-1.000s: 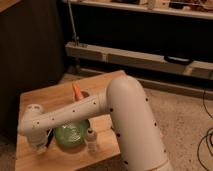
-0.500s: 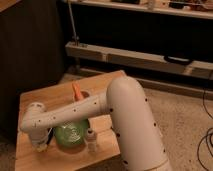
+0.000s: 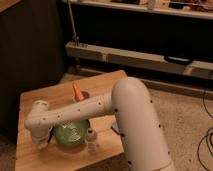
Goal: Push the eraser across the table
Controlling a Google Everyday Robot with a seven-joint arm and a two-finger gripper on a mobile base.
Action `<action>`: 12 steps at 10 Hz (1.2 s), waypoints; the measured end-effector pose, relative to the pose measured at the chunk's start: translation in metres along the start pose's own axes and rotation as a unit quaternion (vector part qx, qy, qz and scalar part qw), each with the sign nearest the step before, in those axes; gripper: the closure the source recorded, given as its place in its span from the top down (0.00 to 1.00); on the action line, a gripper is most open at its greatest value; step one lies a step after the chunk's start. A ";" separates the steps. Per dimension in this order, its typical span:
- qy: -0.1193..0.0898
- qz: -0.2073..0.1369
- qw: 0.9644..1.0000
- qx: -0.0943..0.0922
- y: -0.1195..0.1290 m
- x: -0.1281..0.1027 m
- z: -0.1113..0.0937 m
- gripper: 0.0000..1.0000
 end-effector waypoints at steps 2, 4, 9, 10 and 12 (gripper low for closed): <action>-0.007 -0.004 1.000 -0.008 0.007 0.007 -0.009 0.00; -0.021 0.002 1.000 -0.012 0.018 0.004 -0.015 0.00; -0.028 0.023 0.999 -0.002 0.043 -0.001 -0.017 0.00; -0.034 0.030 0.999 -0.001 0.055 -0.009 -0.019 0.00; -0.043 0.047 0.998 0.001 0.078 -0.026 -0.024 0.00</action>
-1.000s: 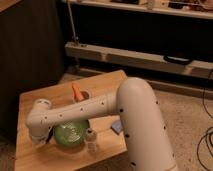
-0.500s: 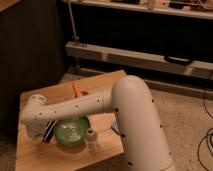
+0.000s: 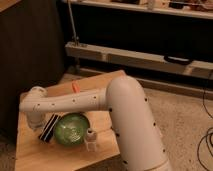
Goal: Push the eraser across the table
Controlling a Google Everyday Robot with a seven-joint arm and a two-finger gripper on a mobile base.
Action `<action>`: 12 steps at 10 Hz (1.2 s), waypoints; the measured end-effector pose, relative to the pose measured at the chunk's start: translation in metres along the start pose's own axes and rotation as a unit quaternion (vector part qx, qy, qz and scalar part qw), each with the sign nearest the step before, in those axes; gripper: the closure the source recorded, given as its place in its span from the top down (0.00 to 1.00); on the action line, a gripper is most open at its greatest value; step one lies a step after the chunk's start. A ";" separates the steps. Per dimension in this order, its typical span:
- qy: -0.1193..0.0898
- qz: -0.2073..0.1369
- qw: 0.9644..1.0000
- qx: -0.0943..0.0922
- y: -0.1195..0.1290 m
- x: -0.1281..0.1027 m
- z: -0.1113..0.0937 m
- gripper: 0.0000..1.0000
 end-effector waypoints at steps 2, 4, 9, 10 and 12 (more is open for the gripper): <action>-0.007 0.018 1.000 0.006 0.013 -0.012 0.005 0.00; -0.008 0.030 0.999 0.011 0.022 -0.021 0.016 0.00; 0.000 0.034 0.999 0.009 0.031 -0.012 0.028 0.00; 0.000 0.035 0.999 0.013 0.030 -0.011 0.030 0.00; 0.001 0.042 0.999 0.023 0.023 -0.011 0.039 0.00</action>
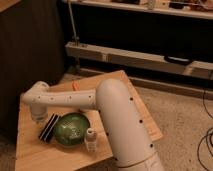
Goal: Push the eraser across the table
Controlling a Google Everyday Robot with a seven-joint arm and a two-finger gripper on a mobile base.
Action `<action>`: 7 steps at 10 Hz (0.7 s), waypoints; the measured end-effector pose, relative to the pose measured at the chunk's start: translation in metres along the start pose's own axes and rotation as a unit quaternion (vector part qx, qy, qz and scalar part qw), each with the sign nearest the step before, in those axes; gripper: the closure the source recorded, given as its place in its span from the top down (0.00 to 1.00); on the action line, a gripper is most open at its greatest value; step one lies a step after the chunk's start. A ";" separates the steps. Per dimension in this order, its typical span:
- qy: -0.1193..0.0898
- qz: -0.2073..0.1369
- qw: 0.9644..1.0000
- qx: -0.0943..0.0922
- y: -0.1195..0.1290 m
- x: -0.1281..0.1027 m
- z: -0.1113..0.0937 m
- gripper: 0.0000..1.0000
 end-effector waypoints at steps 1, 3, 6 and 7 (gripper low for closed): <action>0.001 0.003 1.000 0.003 -0.003 -0.001 0.004 0.00; 0.005 0.014 1.000 0.002 -0.009 -0.006 0.005 0.00; 0.000 0.016 1.000 0.001 -0.013 -0.012 0.004 0.00; 0.001 0.016 1.000 0.003 -0.014 -0.010 0.004 0.00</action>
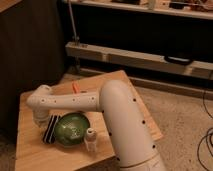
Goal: Push the eraser across the table
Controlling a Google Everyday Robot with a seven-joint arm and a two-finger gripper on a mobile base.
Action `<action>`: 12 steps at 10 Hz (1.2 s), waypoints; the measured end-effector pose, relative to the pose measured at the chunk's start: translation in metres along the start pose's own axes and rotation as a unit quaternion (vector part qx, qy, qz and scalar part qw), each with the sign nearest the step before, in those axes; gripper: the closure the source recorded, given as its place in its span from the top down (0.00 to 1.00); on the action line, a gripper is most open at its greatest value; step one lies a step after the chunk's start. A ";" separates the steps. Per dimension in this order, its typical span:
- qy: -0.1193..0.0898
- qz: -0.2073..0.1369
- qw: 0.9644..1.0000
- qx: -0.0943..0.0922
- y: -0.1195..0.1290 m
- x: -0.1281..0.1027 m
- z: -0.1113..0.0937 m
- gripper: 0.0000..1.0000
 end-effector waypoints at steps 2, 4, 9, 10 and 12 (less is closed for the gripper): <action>-0.006 0.012 1.000 -0.002 -0.006 -0.010 -0.004 0.00; -0.017 0.024 1.000 -0.007 -0.023 -0.031 -0.016 0.00; -0.036 0.036 0.998 -0.025 -0.038 -0.039 -0.062 0.00; -0.041 0.042 0.998 -0.019 -0.039 -0.044 -0.063 0.00; -0.039 0.047 0.998 -0.009 -0.037 -0.051 -0.048 0.00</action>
